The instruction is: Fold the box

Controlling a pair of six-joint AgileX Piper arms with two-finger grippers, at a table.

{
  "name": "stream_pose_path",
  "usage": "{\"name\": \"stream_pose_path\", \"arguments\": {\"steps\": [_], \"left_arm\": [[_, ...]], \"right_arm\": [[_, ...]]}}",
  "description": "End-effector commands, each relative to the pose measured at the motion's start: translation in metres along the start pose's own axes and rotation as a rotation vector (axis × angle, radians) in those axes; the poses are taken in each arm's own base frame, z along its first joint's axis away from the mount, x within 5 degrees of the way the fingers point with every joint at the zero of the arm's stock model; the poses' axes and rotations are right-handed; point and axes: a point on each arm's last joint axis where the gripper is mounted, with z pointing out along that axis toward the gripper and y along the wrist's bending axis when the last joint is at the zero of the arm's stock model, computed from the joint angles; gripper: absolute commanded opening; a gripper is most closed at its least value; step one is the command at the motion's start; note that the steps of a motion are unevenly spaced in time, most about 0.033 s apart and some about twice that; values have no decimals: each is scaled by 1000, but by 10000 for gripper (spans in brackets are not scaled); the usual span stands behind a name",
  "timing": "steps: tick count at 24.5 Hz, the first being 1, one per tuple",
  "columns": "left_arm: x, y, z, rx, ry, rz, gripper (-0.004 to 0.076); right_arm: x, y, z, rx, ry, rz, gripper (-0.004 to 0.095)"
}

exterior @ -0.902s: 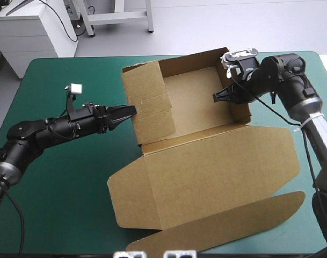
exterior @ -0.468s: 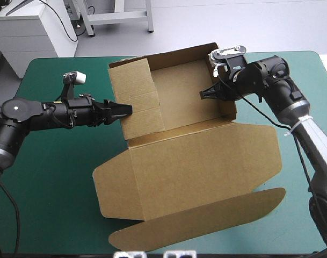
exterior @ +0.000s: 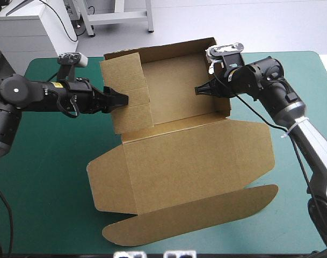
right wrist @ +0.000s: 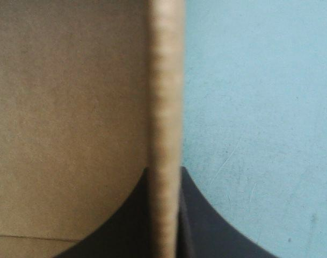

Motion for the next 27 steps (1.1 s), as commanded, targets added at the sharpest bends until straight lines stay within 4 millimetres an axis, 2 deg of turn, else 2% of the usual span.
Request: {"name": "stream_pose_path", "arguments": {"steps": [1,4,8,14,18,20,22,25,27], "left_arm": [[-5,-16,4,-20,-14,9,529],[-4,-18,16,-55,21,-6,529],[-6,-18,20,-118,-3,-43,526],[-5,-26,26,-240,-37,-65,398],[-7,-34,30,-305,-86,-18,371],[-8,-35,31,-299,-97,-13,224],[-9,-35,31,-294,-100,50,9],[-10,-33,36,-300,-96,72,-8],[-8,-26,52,-310,-43,74,-8]], "right_arm": [[-16,8,-33,-46,-159,16,-15],[-16,9,-33,-41,-161,7,-14],[-16,9,-32,-41,-159,7,-13],[-16,10,-32,-58,-158,34,-14],[-16,15,-32,-108,-148,47,-14],[-14,13,-31,-82,-131,26,-14],[-11,11,-31,-61,-106,10,-14],[-11,12,-30,-74,-96,-4,-14],[-8,13,-22,-85,-55,-15,-14]]}}
